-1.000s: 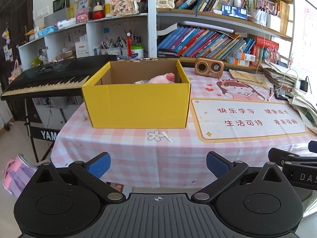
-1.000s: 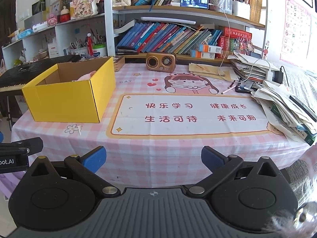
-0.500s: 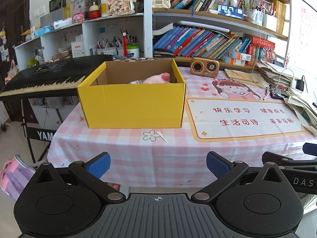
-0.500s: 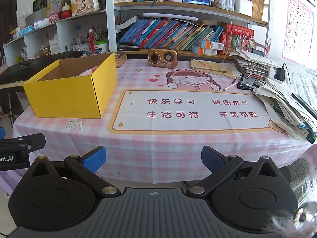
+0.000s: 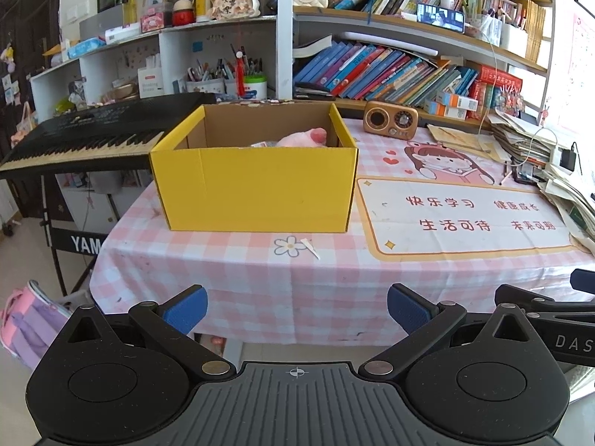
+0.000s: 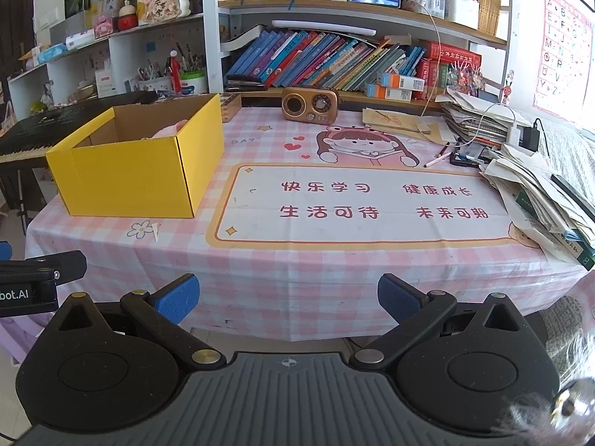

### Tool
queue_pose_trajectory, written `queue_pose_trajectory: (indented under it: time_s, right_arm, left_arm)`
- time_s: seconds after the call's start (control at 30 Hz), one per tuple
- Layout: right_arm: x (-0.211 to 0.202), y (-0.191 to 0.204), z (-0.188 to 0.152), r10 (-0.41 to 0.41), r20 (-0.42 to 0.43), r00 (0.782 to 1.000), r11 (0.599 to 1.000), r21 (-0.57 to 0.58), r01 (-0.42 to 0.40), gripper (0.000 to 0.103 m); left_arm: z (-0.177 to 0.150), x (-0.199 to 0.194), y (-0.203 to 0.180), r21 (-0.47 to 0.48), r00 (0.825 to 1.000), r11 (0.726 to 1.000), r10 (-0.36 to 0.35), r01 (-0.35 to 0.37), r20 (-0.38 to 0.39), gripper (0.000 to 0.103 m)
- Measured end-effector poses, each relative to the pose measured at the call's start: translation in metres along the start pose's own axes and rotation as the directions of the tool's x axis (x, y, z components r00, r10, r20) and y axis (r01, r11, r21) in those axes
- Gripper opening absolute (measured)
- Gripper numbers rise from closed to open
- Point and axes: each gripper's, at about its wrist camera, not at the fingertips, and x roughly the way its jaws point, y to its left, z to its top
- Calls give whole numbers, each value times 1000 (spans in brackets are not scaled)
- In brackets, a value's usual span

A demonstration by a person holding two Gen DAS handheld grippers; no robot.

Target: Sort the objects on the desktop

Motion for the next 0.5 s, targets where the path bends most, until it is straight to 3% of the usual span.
queue_pose_trajectory:
  time_s: [0.5]
  right_arm:
    - [6, 0, 2, -7, -19, 1000, 1000, 8, 8, 103]
  left_arm:
    - [-1, 7, -1, 18, 1000, 1000, -3, 3, -17, 103]
